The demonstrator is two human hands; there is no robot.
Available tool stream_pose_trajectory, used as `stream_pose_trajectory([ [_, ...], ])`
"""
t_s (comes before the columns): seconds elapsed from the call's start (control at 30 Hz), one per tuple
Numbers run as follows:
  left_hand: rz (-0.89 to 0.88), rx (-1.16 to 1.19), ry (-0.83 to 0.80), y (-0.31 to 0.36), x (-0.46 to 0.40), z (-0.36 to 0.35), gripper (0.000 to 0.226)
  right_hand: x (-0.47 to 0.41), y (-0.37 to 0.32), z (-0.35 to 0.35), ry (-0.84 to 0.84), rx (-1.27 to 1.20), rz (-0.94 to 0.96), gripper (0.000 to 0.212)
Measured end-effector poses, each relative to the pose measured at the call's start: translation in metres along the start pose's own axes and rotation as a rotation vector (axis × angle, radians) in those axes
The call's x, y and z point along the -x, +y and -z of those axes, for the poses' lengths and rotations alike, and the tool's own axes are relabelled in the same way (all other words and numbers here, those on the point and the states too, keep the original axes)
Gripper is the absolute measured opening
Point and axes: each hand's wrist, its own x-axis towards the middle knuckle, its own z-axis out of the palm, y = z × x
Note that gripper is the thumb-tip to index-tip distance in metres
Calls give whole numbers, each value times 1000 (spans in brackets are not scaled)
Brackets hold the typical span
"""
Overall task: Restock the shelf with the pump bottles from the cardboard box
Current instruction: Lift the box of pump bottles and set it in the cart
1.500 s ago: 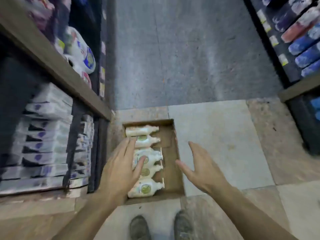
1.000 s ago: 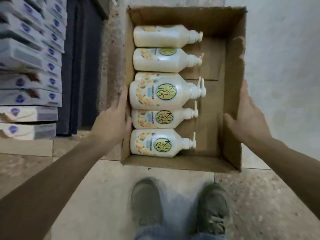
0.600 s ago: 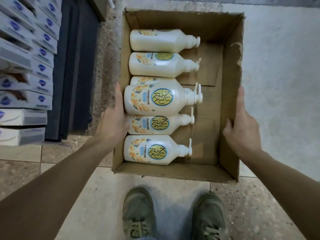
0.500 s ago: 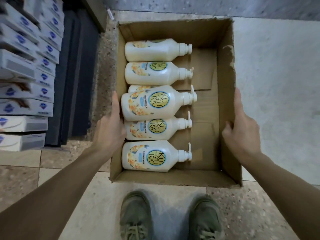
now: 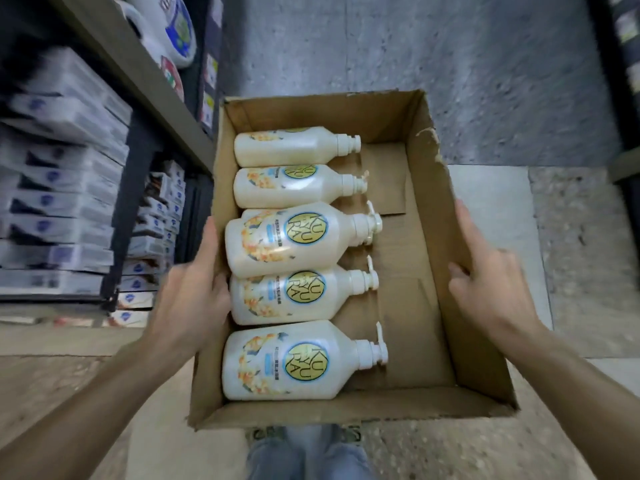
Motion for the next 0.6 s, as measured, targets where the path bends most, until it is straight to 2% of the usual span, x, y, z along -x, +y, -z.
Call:
stream_pose_trajectory([
  [0.17,-66,-21,47,120,37,139,80,29,-53,185,60,12,-6,95],
  [0.33,-237,76,134,255,63,268,84,36,-100,366,172,57,17,94],
  [0.53,-399,66,219,372,79,377,74,54,-131,508,278,1,54,99],
  [0.6,-427,58,240,406,75,408,77,54,-142,553,313,-6,64,98],
])
